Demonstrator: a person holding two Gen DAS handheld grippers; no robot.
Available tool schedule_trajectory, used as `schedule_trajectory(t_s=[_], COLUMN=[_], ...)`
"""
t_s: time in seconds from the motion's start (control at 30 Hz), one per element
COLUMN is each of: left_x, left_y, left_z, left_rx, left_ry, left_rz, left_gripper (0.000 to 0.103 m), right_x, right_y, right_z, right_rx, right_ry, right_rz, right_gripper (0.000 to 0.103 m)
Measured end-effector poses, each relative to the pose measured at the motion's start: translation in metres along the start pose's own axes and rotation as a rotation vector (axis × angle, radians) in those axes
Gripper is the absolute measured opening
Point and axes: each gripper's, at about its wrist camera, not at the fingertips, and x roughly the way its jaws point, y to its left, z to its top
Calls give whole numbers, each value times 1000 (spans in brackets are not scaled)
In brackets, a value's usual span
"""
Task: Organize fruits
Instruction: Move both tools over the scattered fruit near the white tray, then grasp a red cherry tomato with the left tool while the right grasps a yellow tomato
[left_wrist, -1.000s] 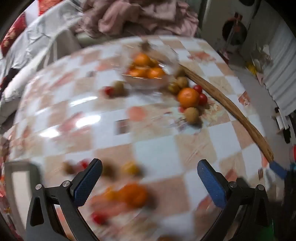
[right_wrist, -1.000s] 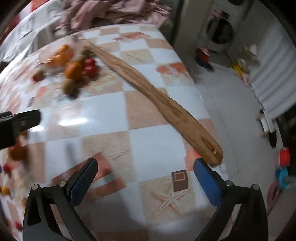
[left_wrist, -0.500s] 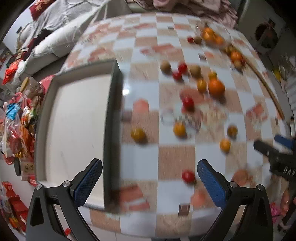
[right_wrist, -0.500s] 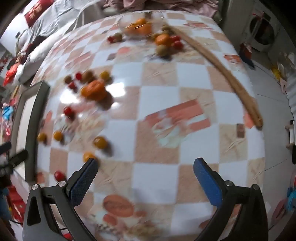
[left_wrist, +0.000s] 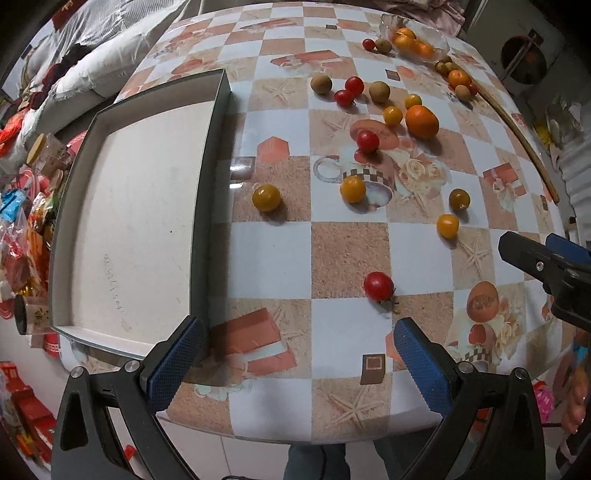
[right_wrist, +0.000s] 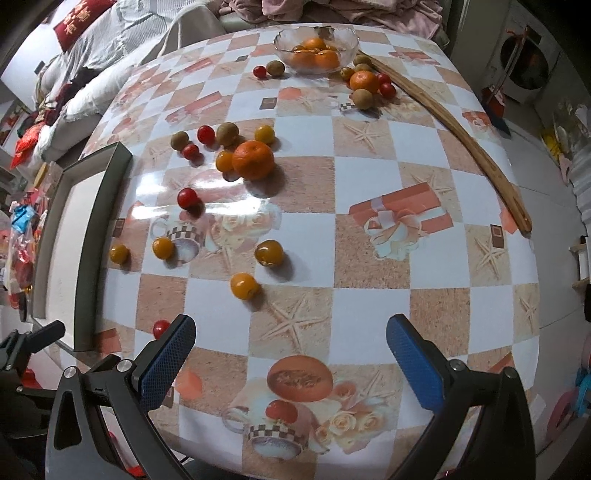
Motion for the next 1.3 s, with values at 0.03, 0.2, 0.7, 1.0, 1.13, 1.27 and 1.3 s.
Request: schedule_trajectory(t_s=[0.03, 0.2, 0.7, 1.0, 1.13, 1.27, 1.3], left_x=[0, 5, 29, 34, 35, 36, 36], left_y=[-1, -5, -40, -49, -47, -52, -51], left_z=[-1, -1, 7, 4, 0, 1, 2], left_rx=[3, -17, -124, -166, -178, -185, -186], left_ry=[-4, 0, 45, 57, 61, 65, 64], left_rz=[3, -5, 24, 49, 56, 65, 66], left_gripper=[103, 103, 103, 103, 103, 103, 103], right_x=[-1, 0, 19, 26, 28, 31, 32], right_y=[0, -3, -28, -38, -40, -40, -40], right_z=[-1, -2, 17, 21, 22, 22, 22], right_rx=[2, -7, -120, -148, -163, -173, -175], right_ry=[1, 7, 50, 71, 77, 80, 82], right_rz=[-1, 3, 23, 36, 41, 44, 46], right_gripper=[103, 103, 103, 103, 103, 103, 103])
